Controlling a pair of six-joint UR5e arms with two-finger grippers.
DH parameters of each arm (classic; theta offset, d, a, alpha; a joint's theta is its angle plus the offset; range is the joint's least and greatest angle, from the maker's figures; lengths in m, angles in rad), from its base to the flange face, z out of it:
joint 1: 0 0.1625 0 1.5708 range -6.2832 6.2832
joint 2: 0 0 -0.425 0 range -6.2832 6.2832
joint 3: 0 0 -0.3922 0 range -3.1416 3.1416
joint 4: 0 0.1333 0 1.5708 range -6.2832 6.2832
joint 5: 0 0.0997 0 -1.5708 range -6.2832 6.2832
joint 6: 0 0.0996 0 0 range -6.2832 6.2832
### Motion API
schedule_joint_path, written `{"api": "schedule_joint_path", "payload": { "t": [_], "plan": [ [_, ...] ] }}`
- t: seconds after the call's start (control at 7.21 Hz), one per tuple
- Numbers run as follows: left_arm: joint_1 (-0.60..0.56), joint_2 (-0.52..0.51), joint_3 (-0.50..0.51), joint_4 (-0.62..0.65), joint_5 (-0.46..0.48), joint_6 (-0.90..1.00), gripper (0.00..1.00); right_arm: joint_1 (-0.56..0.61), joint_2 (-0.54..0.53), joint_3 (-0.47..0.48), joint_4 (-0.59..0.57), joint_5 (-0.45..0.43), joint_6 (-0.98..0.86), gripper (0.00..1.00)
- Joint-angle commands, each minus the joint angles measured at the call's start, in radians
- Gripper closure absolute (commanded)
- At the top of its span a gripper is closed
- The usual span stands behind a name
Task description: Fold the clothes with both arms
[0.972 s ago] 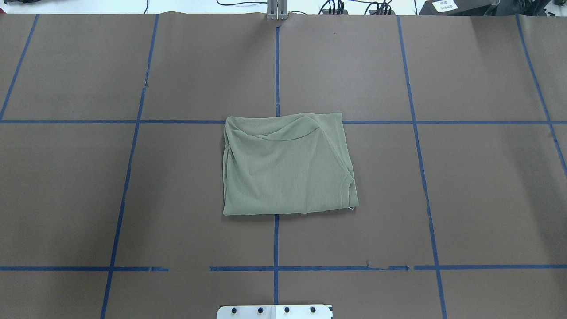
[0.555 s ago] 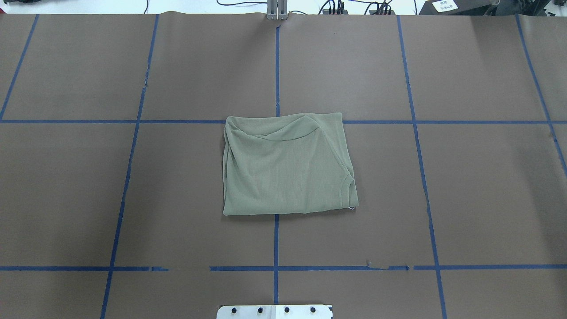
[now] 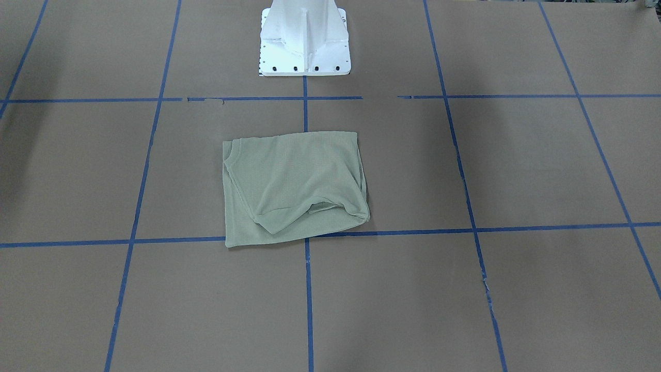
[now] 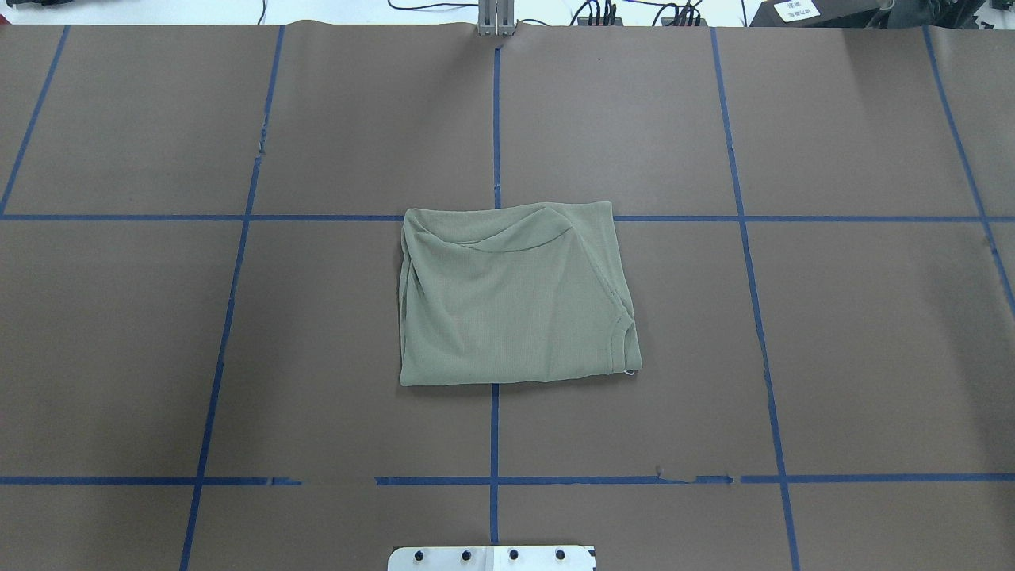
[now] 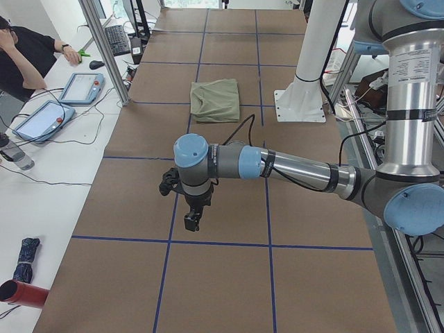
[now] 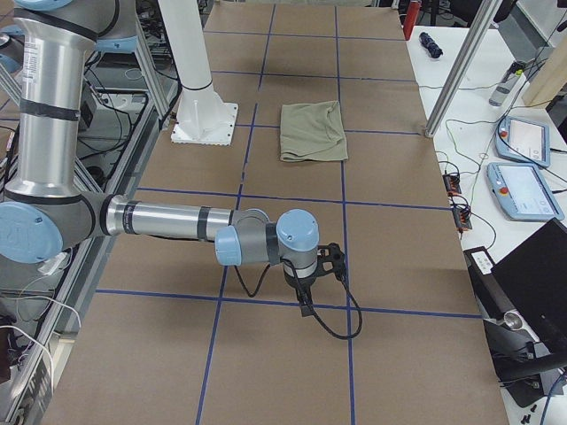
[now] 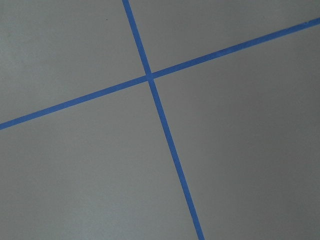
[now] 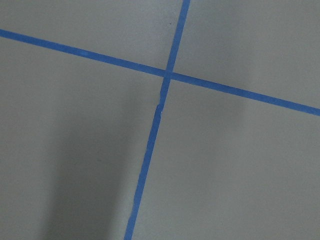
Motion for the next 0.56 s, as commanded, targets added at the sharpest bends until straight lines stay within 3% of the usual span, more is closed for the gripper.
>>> {"api": "schedule_joint_path", "payload": {
  "t": [0.0,0.42],
  "plan": [
    [-0.001,0.002,0.006,-0.002,0.001,-0.002,0.00,0.000,0.001,0.011,-0.009,-0.004,-0.001,0.00],
    [-0.001,0.017,0.006,-0.002,0.001,-0.001,0.00,0.000,0.013,0.049,-0.114,-0.013,0.003,0.00]
  ]
}}
